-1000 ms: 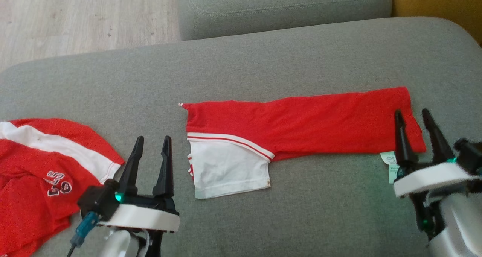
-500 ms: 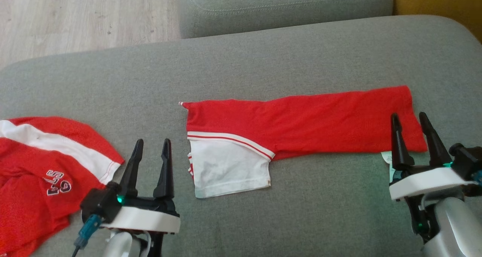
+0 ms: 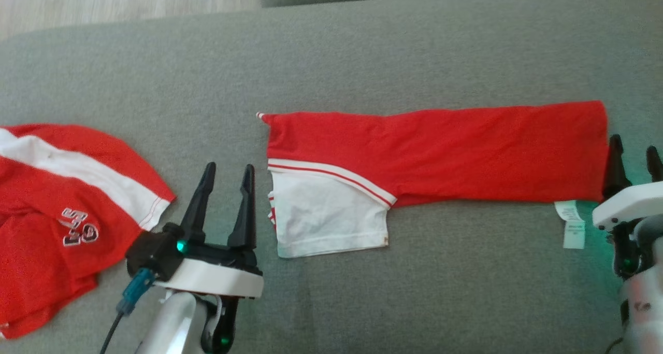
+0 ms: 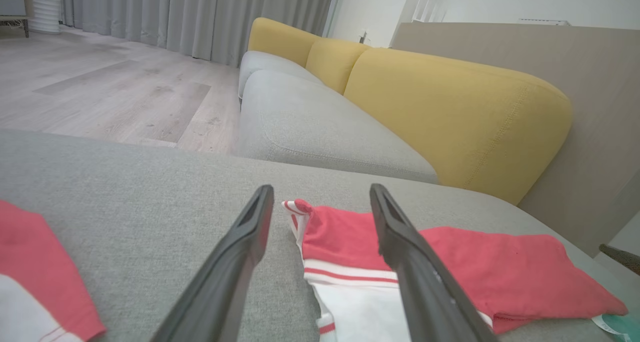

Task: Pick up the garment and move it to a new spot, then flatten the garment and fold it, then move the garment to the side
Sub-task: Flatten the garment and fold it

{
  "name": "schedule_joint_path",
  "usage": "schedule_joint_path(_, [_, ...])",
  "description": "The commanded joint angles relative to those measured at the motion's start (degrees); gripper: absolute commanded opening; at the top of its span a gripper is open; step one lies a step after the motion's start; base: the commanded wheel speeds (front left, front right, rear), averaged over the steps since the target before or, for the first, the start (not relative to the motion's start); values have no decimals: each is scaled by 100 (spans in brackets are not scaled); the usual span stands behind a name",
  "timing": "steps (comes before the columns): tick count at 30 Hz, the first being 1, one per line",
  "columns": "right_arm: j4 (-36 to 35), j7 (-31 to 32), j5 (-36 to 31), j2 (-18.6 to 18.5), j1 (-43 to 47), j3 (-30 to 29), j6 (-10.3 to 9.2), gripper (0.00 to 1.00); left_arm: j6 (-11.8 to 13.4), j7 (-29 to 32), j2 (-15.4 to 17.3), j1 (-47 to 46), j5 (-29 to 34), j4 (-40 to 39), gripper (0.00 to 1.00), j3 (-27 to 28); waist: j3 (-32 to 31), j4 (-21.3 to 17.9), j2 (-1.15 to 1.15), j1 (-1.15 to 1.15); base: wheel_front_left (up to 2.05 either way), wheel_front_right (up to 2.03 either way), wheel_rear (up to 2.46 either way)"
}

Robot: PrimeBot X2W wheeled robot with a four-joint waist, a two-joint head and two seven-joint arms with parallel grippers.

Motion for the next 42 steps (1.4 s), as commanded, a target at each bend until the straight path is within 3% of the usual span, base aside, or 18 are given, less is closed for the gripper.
schedule_joint_path(1, [154,90,-196,-67,-235,-114,-5,100,-32,-54,58,-239,-40,-126,100,107,127,99,0,-1,0,0,0])
schedule_joint_path(8, [1033,316,-738,11,-739,-743,-5,100,-32,-54,92,-369,-85,-82,100,54,279,179,0,-1,0,0,0])
schedule_joint_path(16, [1479,491,-752,181,-954,-770,-5,100,-33,-54,115,-407,-82,-66,100,62,339,151,0,-1,0,0,0])
schedule_joint_path(17, [1518,502,-739,193,-964,-751,-5,55,-33,-54,117,-412,-78,-61,100,64,341,138,0,-1,0,0,0])
schedule_joint_path(18, [1550,503,-727,198,-974,-731,-5,0,-33,-54,119,-418,-73,-54,100,65,339,126,0,-1,0,0,0])
schedule_joint_path(23, [1627,391,-633,134,-1014,-660,-5,0,-33,-54,133,-440,-64,-17,100,71,294,52,0,-1,0,0,0])
schedule_joint_path(28, [1694,183,-681,-171,-1032,-779,-5,0,-33,-55,135,-434,-76,12,100,50,205,1,0,-1,0,0,0])
schedule_joint_path(35, [1877,-343,-1426,-827,-1145,-1707,-5,0,-33,-55,117,-369,-137,25,100,41,47,16,0,-1,0,0,0])
schedule_joint_path(42, [1853,-477,-2059,-475,-1357,-2089,-5,0,-33,-55,87,-234,-216,65,100,78,-253,64,0,-1,0,0,0])
